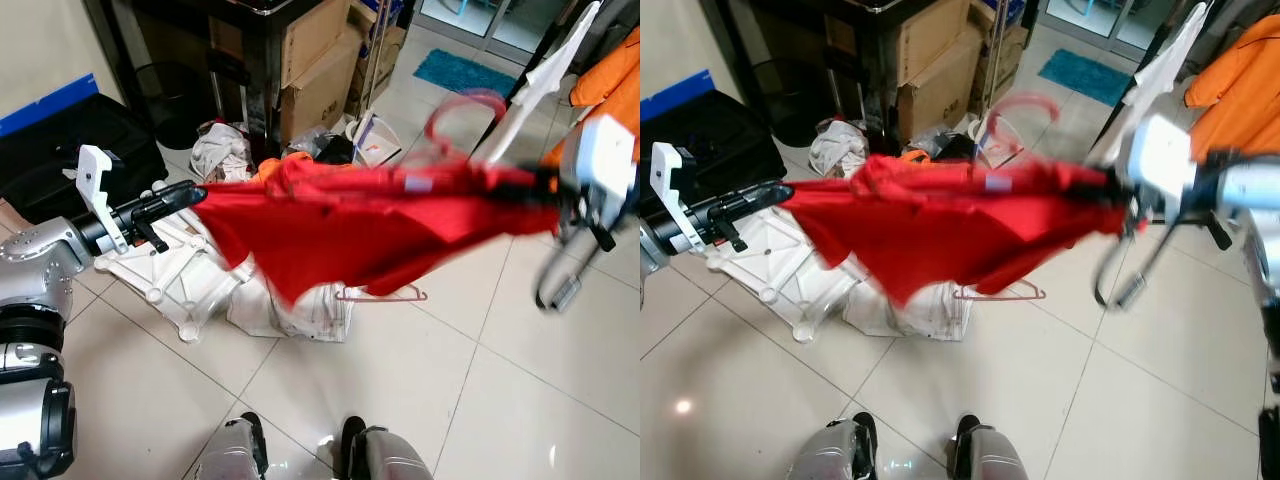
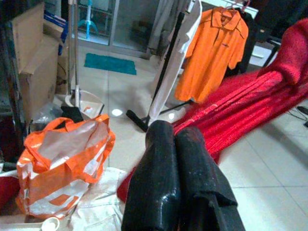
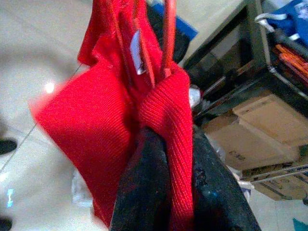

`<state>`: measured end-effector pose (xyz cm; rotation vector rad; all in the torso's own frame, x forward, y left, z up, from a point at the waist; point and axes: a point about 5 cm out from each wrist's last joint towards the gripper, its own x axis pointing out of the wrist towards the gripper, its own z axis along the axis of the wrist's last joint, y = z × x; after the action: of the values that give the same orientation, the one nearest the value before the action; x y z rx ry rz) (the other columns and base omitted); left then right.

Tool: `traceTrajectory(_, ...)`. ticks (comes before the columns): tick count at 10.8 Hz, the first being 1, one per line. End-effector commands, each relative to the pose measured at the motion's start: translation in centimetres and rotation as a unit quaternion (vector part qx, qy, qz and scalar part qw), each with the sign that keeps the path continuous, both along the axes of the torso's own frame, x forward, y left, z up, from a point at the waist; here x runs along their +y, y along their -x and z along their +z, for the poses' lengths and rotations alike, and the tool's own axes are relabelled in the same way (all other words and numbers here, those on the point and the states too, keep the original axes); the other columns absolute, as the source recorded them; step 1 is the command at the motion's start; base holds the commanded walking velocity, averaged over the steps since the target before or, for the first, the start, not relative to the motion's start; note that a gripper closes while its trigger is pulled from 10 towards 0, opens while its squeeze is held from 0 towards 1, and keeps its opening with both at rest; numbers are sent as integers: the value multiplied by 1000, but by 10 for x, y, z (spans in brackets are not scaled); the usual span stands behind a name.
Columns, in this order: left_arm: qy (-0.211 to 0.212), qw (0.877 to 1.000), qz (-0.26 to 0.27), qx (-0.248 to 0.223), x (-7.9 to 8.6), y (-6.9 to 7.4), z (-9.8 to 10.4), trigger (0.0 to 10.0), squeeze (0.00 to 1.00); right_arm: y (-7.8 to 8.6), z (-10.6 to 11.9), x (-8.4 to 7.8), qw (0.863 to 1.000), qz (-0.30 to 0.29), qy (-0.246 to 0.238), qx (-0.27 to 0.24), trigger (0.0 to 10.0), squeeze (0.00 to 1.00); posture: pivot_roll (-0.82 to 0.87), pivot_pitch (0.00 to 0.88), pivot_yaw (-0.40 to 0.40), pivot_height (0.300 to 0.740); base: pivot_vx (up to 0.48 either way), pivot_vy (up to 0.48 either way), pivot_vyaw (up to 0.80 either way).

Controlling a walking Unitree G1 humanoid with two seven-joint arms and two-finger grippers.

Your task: Hang hanger

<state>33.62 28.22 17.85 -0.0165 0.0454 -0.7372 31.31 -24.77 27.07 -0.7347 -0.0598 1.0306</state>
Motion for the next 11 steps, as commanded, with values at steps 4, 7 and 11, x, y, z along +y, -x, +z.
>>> traceTrajectory(4, -15, 996, 82, 42, 34, 13, -16, 0, 0, 9, 10, -49, 996, -70, -59, 18, 0, 0, -128, 176, -87, 740, 0, 0, 0)
traceTrajectory(7, -17, 995, 84, 48, 34, 15, -22, 0, 0, 12, -4, -78, 989, -135, -47, 32, 0, 0, -128, 182, -83, 740, 0, 0, 0)
traceTrajectory(11, -14, 995, 86, 50, 34, 14, -22, 0, 0, 2, -5, -94, 974, -222, 20, -28, 0, 0, -129, 185, -85, 740, 0, 0, 0)
